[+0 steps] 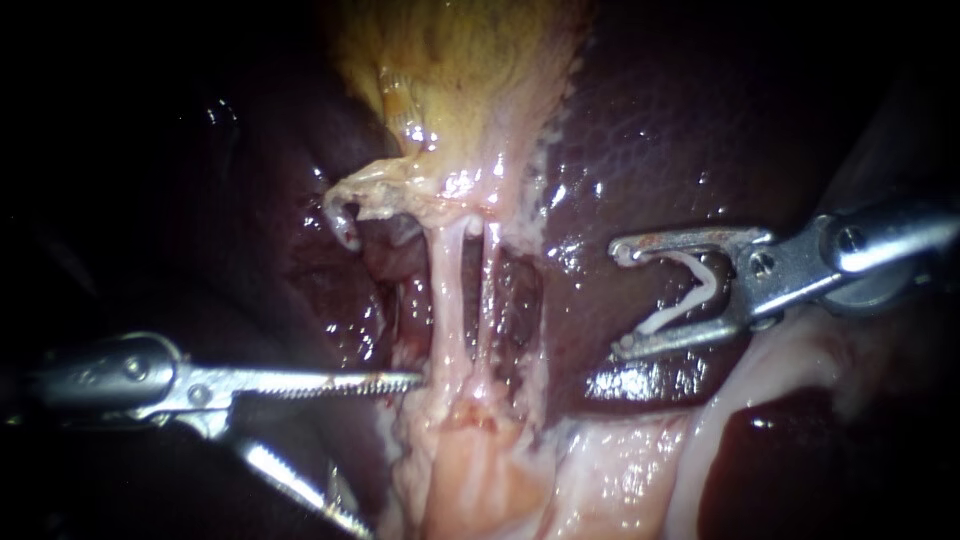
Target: Grabbing gallbladder
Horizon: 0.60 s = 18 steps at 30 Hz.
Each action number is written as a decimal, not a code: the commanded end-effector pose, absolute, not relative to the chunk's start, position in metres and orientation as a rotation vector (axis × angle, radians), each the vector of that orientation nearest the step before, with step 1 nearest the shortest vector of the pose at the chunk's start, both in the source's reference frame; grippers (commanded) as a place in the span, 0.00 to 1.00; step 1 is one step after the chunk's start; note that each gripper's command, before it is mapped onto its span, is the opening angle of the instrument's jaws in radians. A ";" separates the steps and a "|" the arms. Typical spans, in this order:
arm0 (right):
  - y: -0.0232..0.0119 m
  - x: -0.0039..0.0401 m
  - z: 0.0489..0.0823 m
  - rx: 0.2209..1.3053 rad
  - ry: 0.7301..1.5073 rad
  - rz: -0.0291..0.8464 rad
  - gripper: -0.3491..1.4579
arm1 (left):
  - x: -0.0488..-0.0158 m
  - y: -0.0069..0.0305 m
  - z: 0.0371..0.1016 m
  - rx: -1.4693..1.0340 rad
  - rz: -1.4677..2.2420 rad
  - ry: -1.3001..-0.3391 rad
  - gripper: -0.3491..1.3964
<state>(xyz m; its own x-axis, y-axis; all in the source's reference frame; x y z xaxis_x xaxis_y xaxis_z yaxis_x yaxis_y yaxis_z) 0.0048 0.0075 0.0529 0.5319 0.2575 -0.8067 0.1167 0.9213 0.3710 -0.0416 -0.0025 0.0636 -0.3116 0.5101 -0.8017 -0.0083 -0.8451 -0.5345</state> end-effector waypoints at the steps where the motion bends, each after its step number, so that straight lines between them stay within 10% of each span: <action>1: 0.0075 0.0048 0.0529 0.408 1.014 0.087 0.46 | -0.0416 -0.0024 0.0636 -1.595 2.212 -0.631 0.82; 18: 0.0075 0.0048 0.0529 0.409 1.014 0.087 0.46 | -0.0358 0.0042 0.0602 -1.486 2.094 -0.414 0.79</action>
<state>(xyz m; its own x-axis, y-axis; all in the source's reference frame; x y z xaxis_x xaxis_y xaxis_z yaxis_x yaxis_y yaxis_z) 0.0048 0.0075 0.0529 0.5321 0.2577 -0.8065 0.1167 0.9211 0.3714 -0.0351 0.0047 0.0599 -0.2451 0.5920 -0.7678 -0.2686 -0.8024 -0.5330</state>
